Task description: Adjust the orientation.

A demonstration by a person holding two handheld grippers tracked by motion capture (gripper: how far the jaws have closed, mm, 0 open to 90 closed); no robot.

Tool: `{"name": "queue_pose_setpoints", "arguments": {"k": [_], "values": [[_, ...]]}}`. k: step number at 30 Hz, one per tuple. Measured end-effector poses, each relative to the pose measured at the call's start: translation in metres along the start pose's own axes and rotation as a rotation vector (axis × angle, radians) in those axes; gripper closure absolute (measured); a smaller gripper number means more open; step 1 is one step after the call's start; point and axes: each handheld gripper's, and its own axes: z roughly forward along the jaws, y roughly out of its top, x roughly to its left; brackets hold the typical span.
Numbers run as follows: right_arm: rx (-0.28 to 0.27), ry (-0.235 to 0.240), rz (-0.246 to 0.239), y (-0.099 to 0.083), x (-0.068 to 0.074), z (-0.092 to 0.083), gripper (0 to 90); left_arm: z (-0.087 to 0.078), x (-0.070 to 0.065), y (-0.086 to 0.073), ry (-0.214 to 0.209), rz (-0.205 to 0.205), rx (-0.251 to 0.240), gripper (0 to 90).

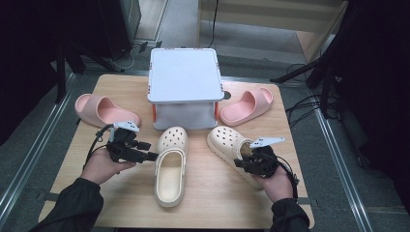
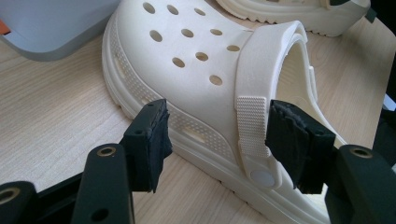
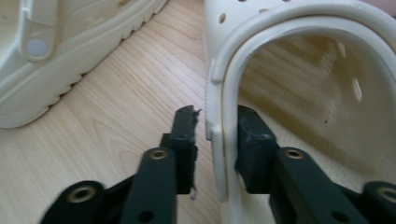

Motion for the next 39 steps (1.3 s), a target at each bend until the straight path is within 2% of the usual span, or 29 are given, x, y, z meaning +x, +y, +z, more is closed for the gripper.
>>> {"name": "queue_pose_setpoints", "arguments": {"k": [2,5,7,13,23,30,32,39], "values": [[0.000,0.009,0.034,0.002,-0.003,0.000,77.7,0.000,0.000,0.000,-0.003,-0.002,0.001,40.8],[0.004,-0.013,0.013,0.006,0.003,0.001,78.3,0.000,-0.001,0.000,-0.004,-0.001,0.001,41.3],[-0.002,-0.004,0.013,0.010,0.008,0.001,78.4,0.000,0.000,0.000,-0.002,0.001,0.000,41.3],[-0.027,-0.014,0.034,0.020,0.022,0.005,78.5,0.000,-0.001,0.000,-0.002,0.006,0.001,41.3],[-0.027,-0.008,0.033,0.033,0.045,0.019,78.5,0.000,-0.002,0.000,-0.005,0.008,0.005,41.9],[-0.023,-0.017,0.033,0.039,0.055,0.029,78.4,0.000,-0.002,0.000,-0.005,0.013,0.006,42.0],[-0.018,-0.025,0.018,0.041,0.060,0.034,78.4,0.000,-0.002,-0.001,-0.006,0.013,0.006,42.0],[-0.009,-0.021,0.012,0.041,0.066,0.042,78.1,0.001,-0.002,-0.001,-0.009,0.015,0.011,42.0]]}}
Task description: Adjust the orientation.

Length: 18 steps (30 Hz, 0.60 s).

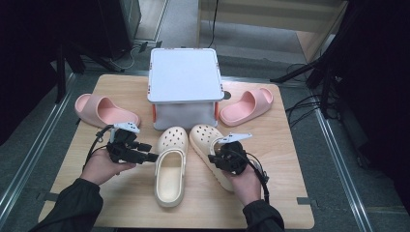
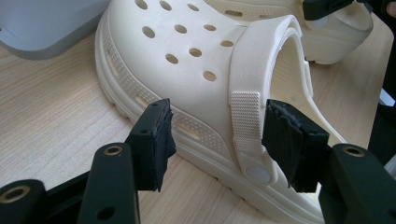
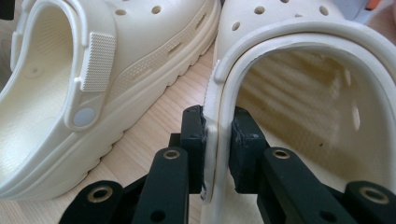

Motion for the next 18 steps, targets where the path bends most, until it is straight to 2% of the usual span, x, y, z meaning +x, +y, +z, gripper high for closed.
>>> {"name": "queue_pose_setpoints", "arguments": {"k": [5,10,12,13,18], "values": [[0.011,0.015,-0.003,-0.001,0.006,0.006,77.3,0.001,-0.001,-0.001,0.001,-0.003,-0.001,41.9],[0.008,0.036,-0.002,-0.002,0.006,0.008,75.5,0.001,0.000,-0.001,-0.002,0.004,0.003,41.9],[-0.002,0.051,0.002,-0.002,0.004,0.007,73.4,0.001,0.000,-0.001,-0.001,0.002,0.003,41.9],[-0.018,0.072,0.006,-0.002,0.002,0.003,69.3,0.001,0.000,-0.001,0.001,0.001,-0.001,41.9],[-0.049,0.091,0.001,-0.001,-0.001,-0.008,69.9,-0.001,0.000,-0.001,0.005,-0.003,-0.011,42.1]]}}
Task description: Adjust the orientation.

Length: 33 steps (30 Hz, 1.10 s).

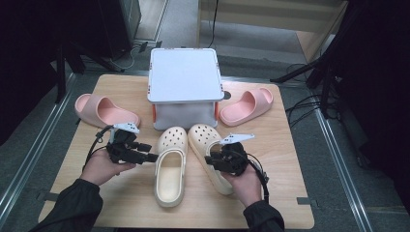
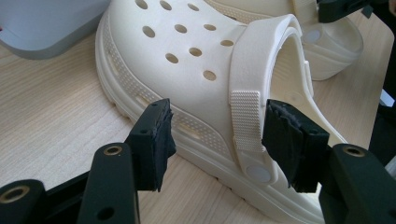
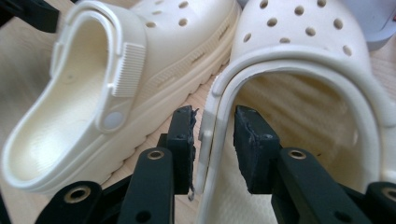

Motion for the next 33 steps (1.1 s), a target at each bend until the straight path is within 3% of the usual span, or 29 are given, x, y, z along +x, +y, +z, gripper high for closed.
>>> {"name": "queue_pose_setpoints", "arguments": {"k": [2,4,6,10,13,16,17,19,20,27,30,33], "values": [[-0.011,0.016,-0.004,0.001,-0.001,-0.010,79.3,-0.002,-0.001,-0.001,-0.001,0.015,-0.017,45.5],[-0.012,0.024,-0.009,0.001,-0.002,-0.013,81.5,-0.003,-0.002,-0.001,0.003,0.031,-0.019,47.0],[-0.021,0.030,-0.015,0.001,-0.006,-0.022,86.8,-0.004,-0.003,-0.002,0.007,0.028,-0.028,54.1],[-0.038,0.024,-0.028,0.000,-0.013,-0.029,87.1,-0.007,-0.003,-0.002,0.016,0.028,-0.038,62.5],[-0.061,-0.009,-0.042,-0.001,-0.027,-0.040,87.0,-0.010,-0.001,-0.005,0.024,0.008,-0.044,74.4],[-0.075,-0.024,-0.035,-0.001,-0.035,-0.045,87.0,-0.008,0.000,-0.007,0.036,0.002,-0.039,77.1],[-0.078,-0.024,-0.020,-0.001,-0.045,-0.047,87.5,-0.007,0.001,-0.008,0.040,0.003,-0.035,78.2],[-0.077,-0.009,-0.010,-0.001,-0.049,-0.047,87.5,-0.004,0.002,-0.009,0.047,0.002,-0.023,78.5],[-0.064,-0.033,-0.027,-0.002,-0.057,-0.044,88.0,-0.001,0.003,-0.011,0.046,0.000,-0.012,78.6],[-0.050,-0.030,-0.035,-0.003,-0.073,-0.028,87.9,0.007,0.002,-0.014,0.058,0.005,-0.001,78.5],[-0.039,-0.069,-0.039,-0.001,-0.080,-0.022,87.2,0.010,0.004,-0.018,0.072,-0.004,0.005,78.2],[-0.009,-0.077,-0.040,0.000,-0.084,-0.015,87.1,0.014,0.007,-0.020,0.074,-0.018,0.018,77.8]]}}
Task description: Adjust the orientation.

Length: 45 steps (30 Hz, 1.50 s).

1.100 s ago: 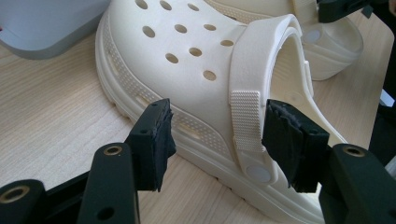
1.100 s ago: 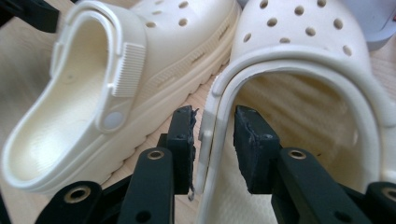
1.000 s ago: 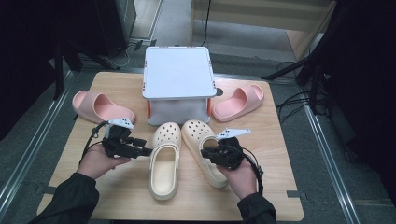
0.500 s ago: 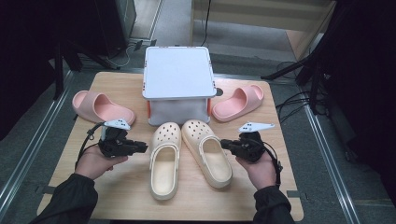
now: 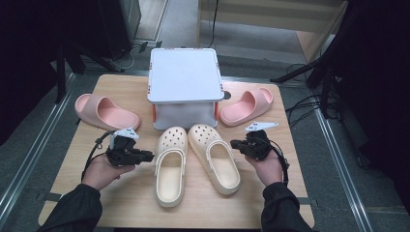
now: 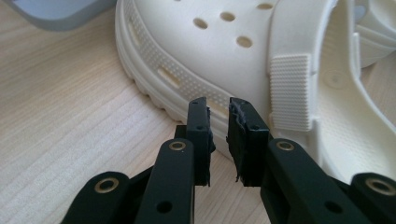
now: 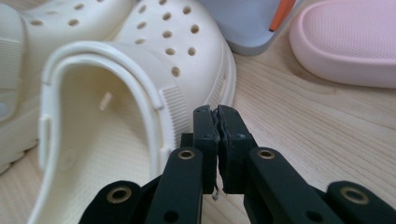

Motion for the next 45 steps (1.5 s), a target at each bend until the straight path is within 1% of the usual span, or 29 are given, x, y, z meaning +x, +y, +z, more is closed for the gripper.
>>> {"name": "queue_pose_setpoints", "arguments": {"k": [2,3,4,5,9,12,14,15,17,18,22,26,27,28,29,30,33,35,38,40,43,45], "values": [[0.015,0.005,0.002,0.000,-0.001,0.006,86.1,0.002,0.001,-0.001,-0.006,-0.005,0.007,77.0],[0.015,0.005,0.002,0.000,-0.001,0.006,86.1,0.003,0.001,-0.001,-0.008,-0.008,0.010,77.0],[0.026,0.009,0.001,0.000,-0.002,0.009,85.3,0.004,0.001,-0.001,-0.008,-0.006,0.016,77.0],[0.036,0.009,0.010,0.001,-0.001,0.012,85.7,0.007,0.000,-0.001,-0.005,0.003,0.026,77.0],[0.037,0.018,0.019,0.001,-0.002,0.013,85.9,0.011,-0.003,-0.001,-0.013,0.011,0.040,77.0],[0.034,0.031,0.026,0.001,-0.001,0.013,86.0,0.011,-0.002,0.000,-0.017,0.005,0.039,77.2],[0.037,0.036,0.015,0.002,0.002,0.013,85.9,0.011,-0.002,-0.001,-0.020,0.001,0.038,77.3],[0.032,0.042,0.006,0.003,0.005,0.013,85.9,0.011,-0.003,-0.001,-0.031,-0.001,0.032,77.5],[0.031,0.045,0.003,0.003,0.007,0.013,85.9,0.011,-0.004,-0.001,-0.026,-0.001,0.033,77.8],[0.028,0.053,-0.007,0.004,0.009,0.014,85.9,0.011,-0.004,-0.001,-0.026,0.000,0.033,77.9],[0.033,0.058,-0.010,0.004,0.012,0.015,85.8,0.011,-0.004,-0.001,-0.035,-0.006,0.034,78.1],[0.032,0.063,-0.004,0.004,0.013,0.016,85.9,0.013,-0.006,-0.001,-0.041,-0.011,0.032,78.5],[0.032,0.064,-0.003,0.004,0.013,0.016,85.9,0.014,-0.007,0.000,-0.042,0.000,0.035,78.6],[0.032,0.067,-0.001,0.004,0.013,0.016,85.8,0.015,-0.008,0.000,-0.048,-0.005,0.032,78.7],[0.032,0.069,0.002,0.004,0.013,0.016,85.8,0.015,-0.009,0.001,-0.050,0.005,0.037,78.7],[0.032,0.072,0.002,0.004,0.013,0.017,85.8,0.016,-0.010,0.001,-0.058,0.003,0.034,78.6],[0.030,0.072,-0.006,0.004,0.015,0.017,85.7,0.020,-0.014,0.002,-0.078,0.027,0.043,78.2],[0.027,0.079,-0.006,0.004,0.016,0.018,85.7,0.021,-0.017,0.003,-0.080,0.041,0.046,78.2],[0.026,0.078,-0.013,0.004,0.018,0.019,85.6,0.023,-0.019,0.003,-0.083,0.046,0.049,78.1],[0.028,0.077,-0.011,0.003,0.019,0.020,85.6,0.024,-0.019,0.003,-0.101,0.037,0.048,77.8],[0.023,0.076,-0.012,0.003,0.020,0.021,85.8,0.024,-0.019,0.003,-0.098,0.038,0.048,77.8],[0.023,0.080,-0.004,0.003,0.018,0.021,85.1,0.023,-0.018,0.003,-0.106,0.031,0.051,77.3]]}}
